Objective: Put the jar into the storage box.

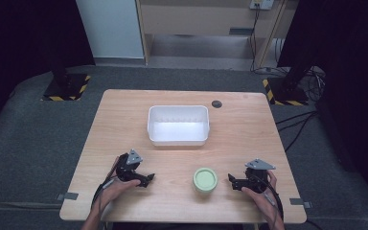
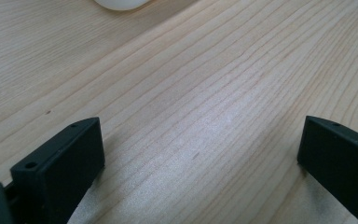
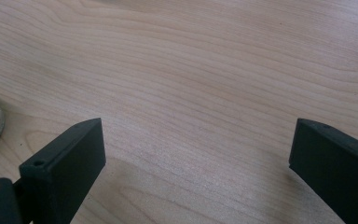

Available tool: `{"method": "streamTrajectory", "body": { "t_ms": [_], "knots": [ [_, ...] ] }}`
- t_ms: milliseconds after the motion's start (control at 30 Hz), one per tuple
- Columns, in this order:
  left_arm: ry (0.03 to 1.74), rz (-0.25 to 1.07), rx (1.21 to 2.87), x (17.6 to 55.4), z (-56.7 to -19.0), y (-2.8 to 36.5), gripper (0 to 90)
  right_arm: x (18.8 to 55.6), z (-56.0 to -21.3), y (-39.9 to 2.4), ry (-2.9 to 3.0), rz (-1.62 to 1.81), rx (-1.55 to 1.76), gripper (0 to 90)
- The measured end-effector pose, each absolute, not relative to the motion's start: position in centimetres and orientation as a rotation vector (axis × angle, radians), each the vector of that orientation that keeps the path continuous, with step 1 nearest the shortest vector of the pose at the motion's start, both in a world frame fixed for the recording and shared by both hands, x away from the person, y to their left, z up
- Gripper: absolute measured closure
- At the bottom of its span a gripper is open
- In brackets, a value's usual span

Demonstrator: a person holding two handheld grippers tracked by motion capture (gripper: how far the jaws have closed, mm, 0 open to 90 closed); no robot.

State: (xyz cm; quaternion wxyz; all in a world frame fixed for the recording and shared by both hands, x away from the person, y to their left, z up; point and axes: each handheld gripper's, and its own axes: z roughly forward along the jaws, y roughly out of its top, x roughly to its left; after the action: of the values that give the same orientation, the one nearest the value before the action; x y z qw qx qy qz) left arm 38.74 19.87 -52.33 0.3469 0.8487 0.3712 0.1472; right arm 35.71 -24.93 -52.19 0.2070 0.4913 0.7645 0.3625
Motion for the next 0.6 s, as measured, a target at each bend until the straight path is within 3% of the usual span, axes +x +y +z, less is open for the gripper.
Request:
{"method": "streamTrajectory", "body": {
  "t_ms": [600],
  "knots": [
    [0.963,0.382,2.201,38.74,-52.33,19.87,0.0,35.09,-51.47,-24.23,2.152,1.057,1.314,3.2]
  ]
}}
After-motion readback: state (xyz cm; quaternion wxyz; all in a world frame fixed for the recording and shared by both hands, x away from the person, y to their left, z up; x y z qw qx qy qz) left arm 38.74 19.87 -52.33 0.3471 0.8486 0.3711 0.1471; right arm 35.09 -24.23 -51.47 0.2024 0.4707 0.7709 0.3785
